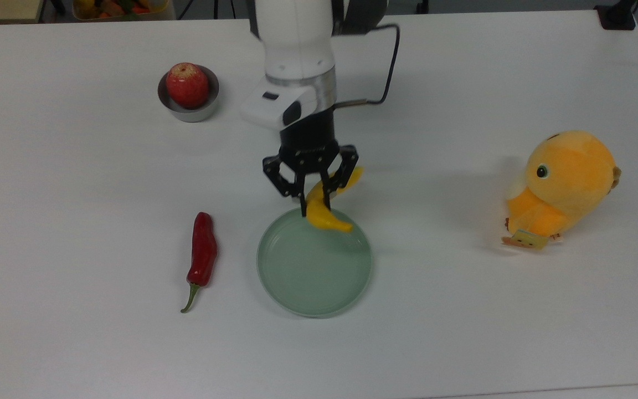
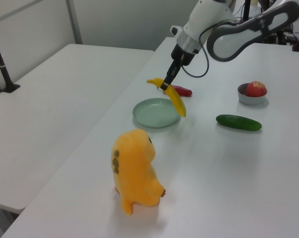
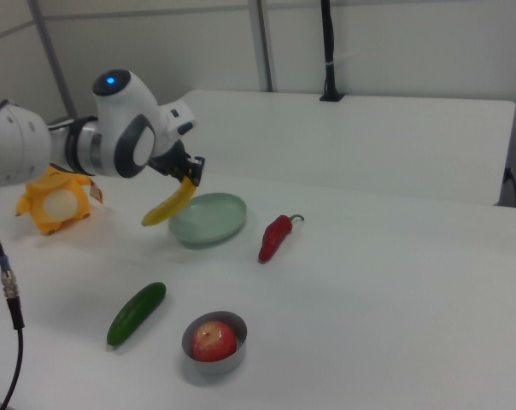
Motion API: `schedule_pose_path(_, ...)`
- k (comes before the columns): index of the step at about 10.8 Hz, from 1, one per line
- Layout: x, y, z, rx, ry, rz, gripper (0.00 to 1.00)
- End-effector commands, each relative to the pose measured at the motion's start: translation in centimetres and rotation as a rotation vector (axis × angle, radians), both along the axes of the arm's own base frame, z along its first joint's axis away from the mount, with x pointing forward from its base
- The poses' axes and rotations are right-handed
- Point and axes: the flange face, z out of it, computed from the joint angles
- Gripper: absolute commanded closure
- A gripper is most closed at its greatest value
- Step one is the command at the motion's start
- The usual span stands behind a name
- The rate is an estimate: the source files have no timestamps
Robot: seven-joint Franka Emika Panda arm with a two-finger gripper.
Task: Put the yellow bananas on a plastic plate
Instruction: 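Carry the held banana over the pale green plate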
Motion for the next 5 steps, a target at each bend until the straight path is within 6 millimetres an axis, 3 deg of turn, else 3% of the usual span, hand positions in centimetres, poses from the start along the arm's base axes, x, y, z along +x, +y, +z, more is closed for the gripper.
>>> schedule_pose_path(1, 3.1, -1.4, -2.1, 0.019, -0.062, -0.036, 0.78)
schedule_pose_path(5, 4.3, -3.2, -4.8, 0.015, -0.101, -0.064, 0.77)
